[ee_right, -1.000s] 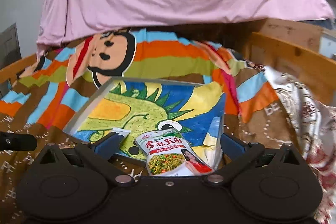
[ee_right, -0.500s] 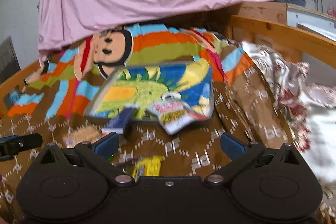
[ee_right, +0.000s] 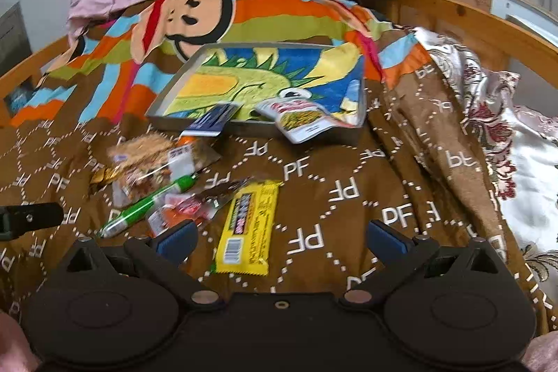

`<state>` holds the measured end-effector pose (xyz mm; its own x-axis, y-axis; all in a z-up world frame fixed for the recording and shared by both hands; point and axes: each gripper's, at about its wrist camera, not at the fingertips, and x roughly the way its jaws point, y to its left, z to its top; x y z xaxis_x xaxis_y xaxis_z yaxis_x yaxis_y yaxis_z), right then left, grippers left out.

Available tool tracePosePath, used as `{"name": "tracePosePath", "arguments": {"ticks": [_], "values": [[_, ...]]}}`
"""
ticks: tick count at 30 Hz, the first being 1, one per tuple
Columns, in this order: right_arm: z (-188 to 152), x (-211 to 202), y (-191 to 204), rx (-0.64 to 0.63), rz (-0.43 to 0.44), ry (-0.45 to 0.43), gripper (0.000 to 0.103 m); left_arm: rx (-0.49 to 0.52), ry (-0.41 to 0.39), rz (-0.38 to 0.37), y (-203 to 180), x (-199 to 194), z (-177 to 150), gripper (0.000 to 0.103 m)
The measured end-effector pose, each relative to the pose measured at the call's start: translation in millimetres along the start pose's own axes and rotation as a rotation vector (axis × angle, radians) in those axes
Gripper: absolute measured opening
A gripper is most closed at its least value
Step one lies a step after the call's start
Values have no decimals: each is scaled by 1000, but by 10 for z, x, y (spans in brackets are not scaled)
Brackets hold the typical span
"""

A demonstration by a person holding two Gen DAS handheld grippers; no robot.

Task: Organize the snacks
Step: 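Move the right tool to the yellow snack bar and grasp it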

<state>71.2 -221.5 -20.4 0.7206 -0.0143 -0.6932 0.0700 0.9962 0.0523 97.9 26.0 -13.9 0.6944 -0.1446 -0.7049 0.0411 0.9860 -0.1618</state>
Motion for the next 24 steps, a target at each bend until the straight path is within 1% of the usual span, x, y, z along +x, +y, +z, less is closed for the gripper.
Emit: {"name": "tracePosePath", "arguments": {"ticks": [7, 14, 19, 21, 24], "values": [[-18, 72, 141, -71, 31, 45, 102, -55, 57, 79, 109, 61, -19, 102], [-32, 108, 203, -104, 55, 65, 102, -43, 75, 96, 96, 94, -29, 102], [-40, 126, 240, -125, 62, 80, 102, -48, 101, 107, 103, 137, -25, 102], [-33, 123, 212, -114, 63, 80, 102, -46, 112, 106, 91, 153, -32, 102], [17, 141, 100, -51, 65, 91, 102, -31, 122, 99, 65, 180, -42, 102]]}}
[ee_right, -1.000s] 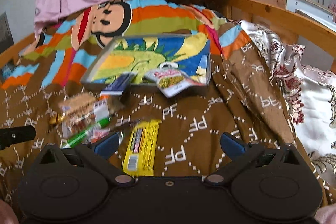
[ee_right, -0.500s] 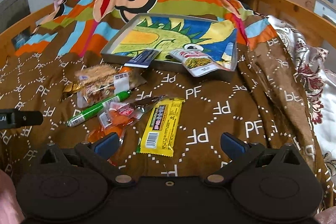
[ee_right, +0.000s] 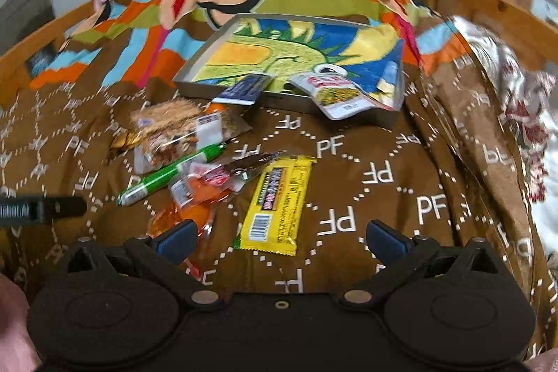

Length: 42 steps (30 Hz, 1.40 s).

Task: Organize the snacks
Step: 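Move the right tool to the yellow snack bar and grasp it, then grasp the red-labeled brown packet with the left tool while the right tool holds the yellow bar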

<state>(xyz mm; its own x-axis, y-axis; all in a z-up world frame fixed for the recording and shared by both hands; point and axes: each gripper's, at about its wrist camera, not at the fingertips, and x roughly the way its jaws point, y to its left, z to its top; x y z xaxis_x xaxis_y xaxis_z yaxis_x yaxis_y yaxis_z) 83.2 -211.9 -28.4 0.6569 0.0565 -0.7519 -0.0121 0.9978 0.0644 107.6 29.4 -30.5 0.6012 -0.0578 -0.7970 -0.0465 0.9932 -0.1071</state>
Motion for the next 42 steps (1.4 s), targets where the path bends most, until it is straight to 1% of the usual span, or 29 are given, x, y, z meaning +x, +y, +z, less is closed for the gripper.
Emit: {"name": "tracePosePath", "arguments": {"ticks": [3, 5, 8, 10, 12, 16, 18, 20, 23, 26, 30, 31, 33, 36, 38, 40, 42], "values": [[77, 56, -159, 87, 3, 26, 102, 20, -16, -29, -47, 4, 3, 102], [129, 131, -251, 126, 19, 61, 102, 38, -23, -56, -82, 14, 5, 102], [225, 272, -343, 143, 27, 120, 102, 64, -12, -122, -154, 56, 14, 102], [275, 356, -360, 117, 12, 141, 102, 85, 5, -169, -204, 98, 37, 102], [312, 452, -331, 53, -5, 158, 102, 115, 26, -213, -261, 164, 84, 102], [330, 602, -261, -55, -14, 153, 102, 208, 31, -230, -394, 296, 211, 102], [334, 668, -239, -78, -3, 147, 102, 272, 31, -254, -455, 352, 280, 102], [333, 736, -219, -91, 2, 146, 102, 304, 25, -268, -482, 415, 361, 102], [310, 853, -140, -129, 7, 168, 102, 292, 24, -288, -466, 538, 494, 102], [283, 967, -1, -202, 7, 172, 102, 253, 31, -326, -428, 682, 597, 102], [259, 1116, 153, -289, -43, 180, 102, 205, 41, -372, -424, 855, 653, 102], [258, 1143, 156, -289, -54, 189, 102, 198, 46, -389, -419, 880, 648, 102], [260, 1167, 97, -243, -53, 206, 102, 187, 54, -420, -415, 913, 611, 102], [268, 1179, 25, -211, -73, 219, 102, 195, 65, -440, -453, 924, 570, 102], [253, 1141, 29, -250, -122, 207, 102, 214, 59, -453, -493, 908, 559, 102], [236, 1101, 54, -322, -191, 174, 102, 237, 53, -464, -527, 896, 546, 102], [240, 1060, 45, -360, -246, 144, 102, 253, 55, -470, -551, 906, 529, 102]]}}
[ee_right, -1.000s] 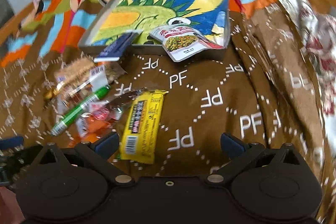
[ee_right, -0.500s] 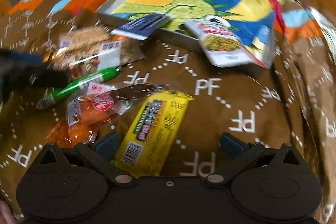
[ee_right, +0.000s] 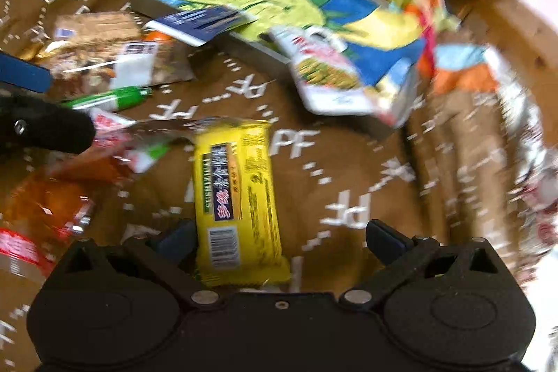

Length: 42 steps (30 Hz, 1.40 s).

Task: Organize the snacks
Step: 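Grasp the red-labeled brown packet with the left tool while the right tool holds the yellow bar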

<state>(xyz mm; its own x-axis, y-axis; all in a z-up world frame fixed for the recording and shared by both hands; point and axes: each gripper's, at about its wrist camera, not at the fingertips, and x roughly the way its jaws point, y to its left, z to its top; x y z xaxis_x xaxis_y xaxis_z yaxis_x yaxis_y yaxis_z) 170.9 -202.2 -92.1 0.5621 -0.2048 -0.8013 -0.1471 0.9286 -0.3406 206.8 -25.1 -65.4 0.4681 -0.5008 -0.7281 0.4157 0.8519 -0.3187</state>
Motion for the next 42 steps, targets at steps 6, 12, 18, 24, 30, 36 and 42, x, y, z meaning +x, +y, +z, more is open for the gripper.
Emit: {"name": "tracePosePath", "arguments": {"ticks": [6, 12, 18, 24, 30, 36, 42], "values": [[-6, 2, -114, -26, 45, 5, 101, 65, 6, -30, -60, 136, 51, 102], [0, -33, -18, -93, 111, -18, 99, 143, 56, -148, -139, 314, 128, 102], [26, 61, -60, -74, 114, -5, 83, 95, 89, -220, -40, 425, 134, 97], [24, 67, -50, -54, 163, -2, 74, 21, 106, -259, 70, 460, 171, 81], [32, 102, -46, -24, 193, 8, 72, 28, 144, -224, 46, 579, 200, 77], [32, 126, -35, -5, 209, 11, 67, 78, 157, -181, -17, 614, 190, 68], [30, 113, -54, 21, 246, 17, 53, 91, 169, -127, -52, 612, 178, 53]]}}
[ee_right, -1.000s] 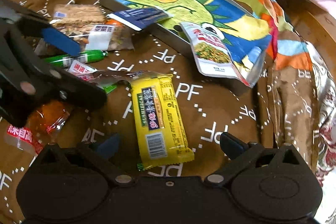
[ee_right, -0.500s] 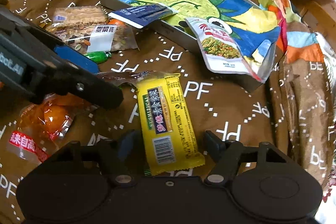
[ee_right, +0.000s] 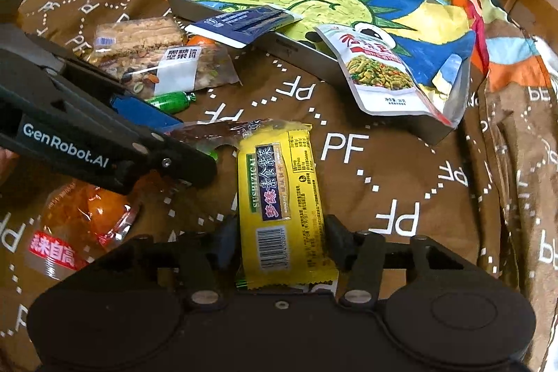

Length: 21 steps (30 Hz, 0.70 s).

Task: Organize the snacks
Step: 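Grasp the red-labeled brown packet with the left tool while the right tool holds the yellow bar, then carry the yellow bar and brown packet over the tray with both tools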

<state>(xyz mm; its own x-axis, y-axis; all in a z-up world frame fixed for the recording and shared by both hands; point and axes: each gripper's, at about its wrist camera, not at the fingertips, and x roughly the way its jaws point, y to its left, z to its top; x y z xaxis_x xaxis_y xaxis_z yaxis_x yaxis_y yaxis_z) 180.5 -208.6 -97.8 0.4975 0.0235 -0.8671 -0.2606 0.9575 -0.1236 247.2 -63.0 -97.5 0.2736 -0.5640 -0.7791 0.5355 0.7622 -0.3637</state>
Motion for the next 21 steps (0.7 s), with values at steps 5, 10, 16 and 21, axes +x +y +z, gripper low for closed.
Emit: {"name": "tracePosePath", "arguments": {"ticks": [5, 10, 16, 21], "values": [[8, 5, -53, 41, 20, 1, 57, -41, -5, -2, 19, -57, 18, 52], [21, 43, -114, 92, 43, 4, 57, -61, -26, -21, 18, -110, 43, 51], [6, -4, -63, 67, 21, -17, 52, -53, -21, 15, -10, -95, 14, 50], [-23, -97, 120, -88, -109, -86, 52, -78, -43, 30, -12, -181, 31, 50]]}}
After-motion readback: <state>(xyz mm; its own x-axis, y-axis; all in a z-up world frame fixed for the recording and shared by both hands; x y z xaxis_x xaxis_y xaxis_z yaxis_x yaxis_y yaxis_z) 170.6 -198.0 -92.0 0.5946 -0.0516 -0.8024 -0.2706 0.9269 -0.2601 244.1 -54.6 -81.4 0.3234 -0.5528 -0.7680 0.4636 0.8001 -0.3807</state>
